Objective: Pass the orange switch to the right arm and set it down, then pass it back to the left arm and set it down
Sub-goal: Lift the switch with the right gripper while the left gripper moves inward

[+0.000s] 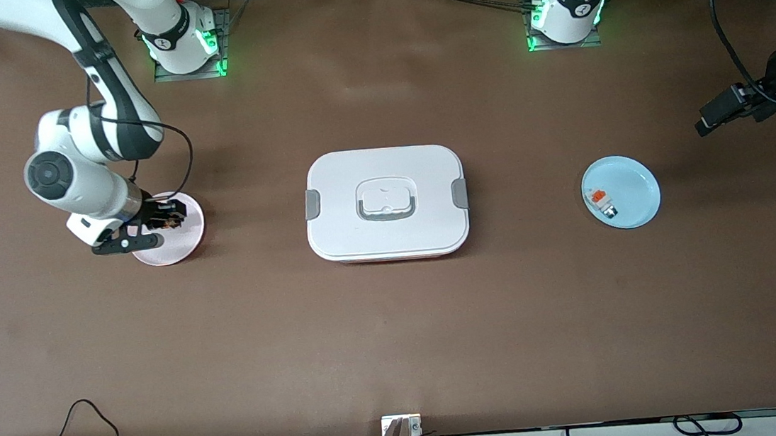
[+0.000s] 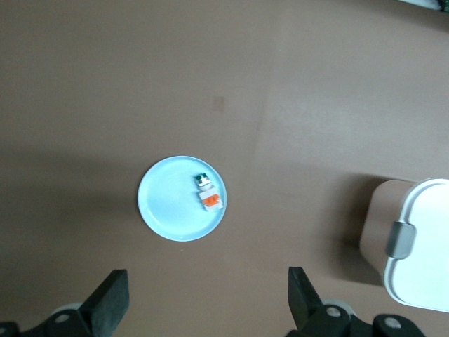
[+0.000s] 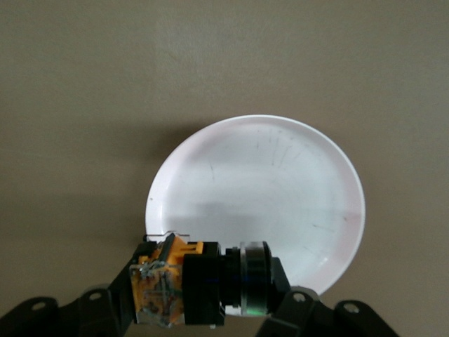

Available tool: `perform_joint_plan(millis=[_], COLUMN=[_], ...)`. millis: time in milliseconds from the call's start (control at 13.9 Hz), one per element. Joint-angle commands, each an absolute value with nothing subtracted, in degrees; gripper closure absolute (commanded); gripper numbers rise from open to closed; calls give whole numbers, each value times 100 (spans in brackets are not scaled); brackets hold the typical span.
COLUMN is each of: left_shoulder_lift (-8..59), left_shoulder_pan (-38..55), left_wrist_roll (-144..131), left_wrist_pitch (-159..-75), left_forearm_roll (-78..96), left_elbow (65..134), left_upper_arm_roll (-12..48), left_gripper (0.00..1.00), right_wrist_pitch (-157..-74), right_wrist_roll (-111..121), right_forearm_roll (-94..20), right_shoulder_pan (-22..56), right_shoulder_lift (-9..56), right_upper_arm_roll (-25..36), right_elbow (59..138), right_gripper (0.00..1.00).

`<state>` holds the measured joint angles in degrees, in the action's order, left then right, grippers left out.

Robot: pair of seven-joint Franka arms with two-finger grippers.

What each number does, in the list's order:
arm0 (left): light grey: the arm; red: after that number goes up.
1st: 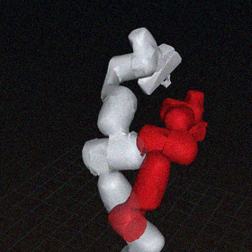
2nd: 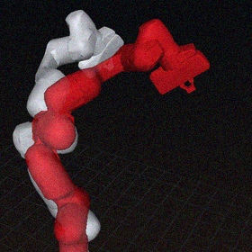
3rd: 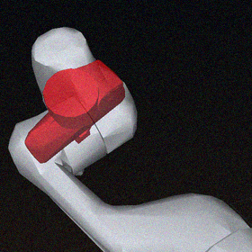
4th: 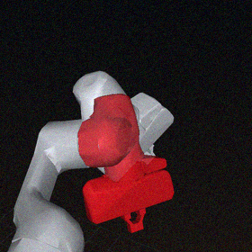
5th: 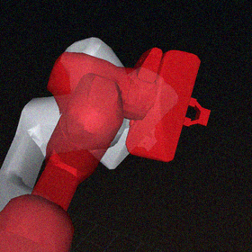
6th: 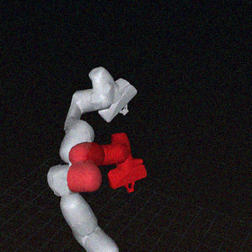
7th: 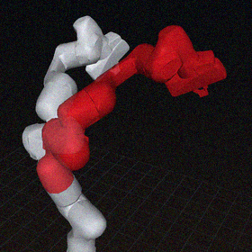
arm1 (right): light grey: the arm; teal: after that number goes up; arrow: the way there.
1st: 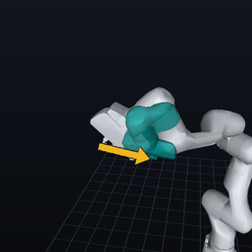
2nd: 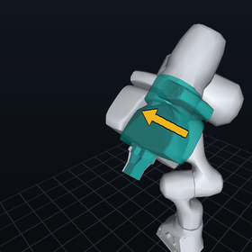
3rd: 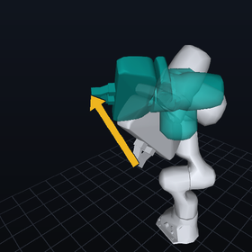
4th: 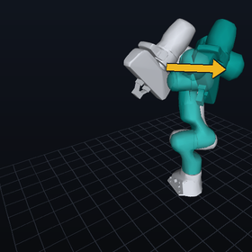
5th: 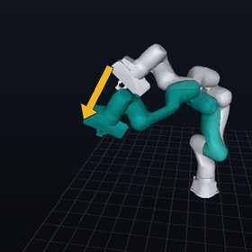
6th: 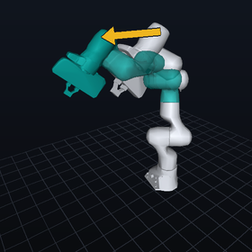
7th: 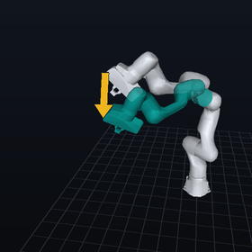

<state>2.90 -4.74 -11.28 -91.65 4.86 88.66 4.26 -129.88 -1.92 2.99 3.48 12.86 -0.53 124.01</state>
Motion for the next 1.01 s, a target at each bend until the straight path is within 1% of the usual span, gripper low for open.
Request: perform_joint_plan(millis=[0,144,359,575,647,863,935], left_shoulder_lift=[396,404,500,562,580,571,571], left_shoulder_pan=[-527,-527,-501,-475,-457,-448,-448], left_wrist_roll=[-1309,-1467,-1634,-1670,-1696,-1705,-1714], left_wrist_pitch=[-9149,-9132,-9123,-9123,-9123,-9088,-9097], left_forearm_roll=[808,1062,1642,2388,2652,3276,3496], left_elbow=[8701,8701,8710,8728,8745,8798,8807], left_upper_arm_roll=[457,457,466,475,475,518,562], left_gripper=[0,0,0,0,0,0,0], right_wrist_pitch=[-12018,-11262,-10610,-10660,-10705,-11055,-11187], right_wrist_roll=[17,227,929,1431,1607,2501,3010], right_forearm_roll=[202,63,-753,-1246,-1587,-2107,-2449], right_shoulder_pan=[518,553,580,589,650,817,817], right_shoulder_lift=[1204,1204,1143,1116,1134,1134,1125], right_upper_arm_roll=[-53,-61,-53,-61,-62,-123,-201], right_elbow=[11631,10928,10127,9652,9476,9325,9308], right_gripper=[65,65,68,68,68,68,68])
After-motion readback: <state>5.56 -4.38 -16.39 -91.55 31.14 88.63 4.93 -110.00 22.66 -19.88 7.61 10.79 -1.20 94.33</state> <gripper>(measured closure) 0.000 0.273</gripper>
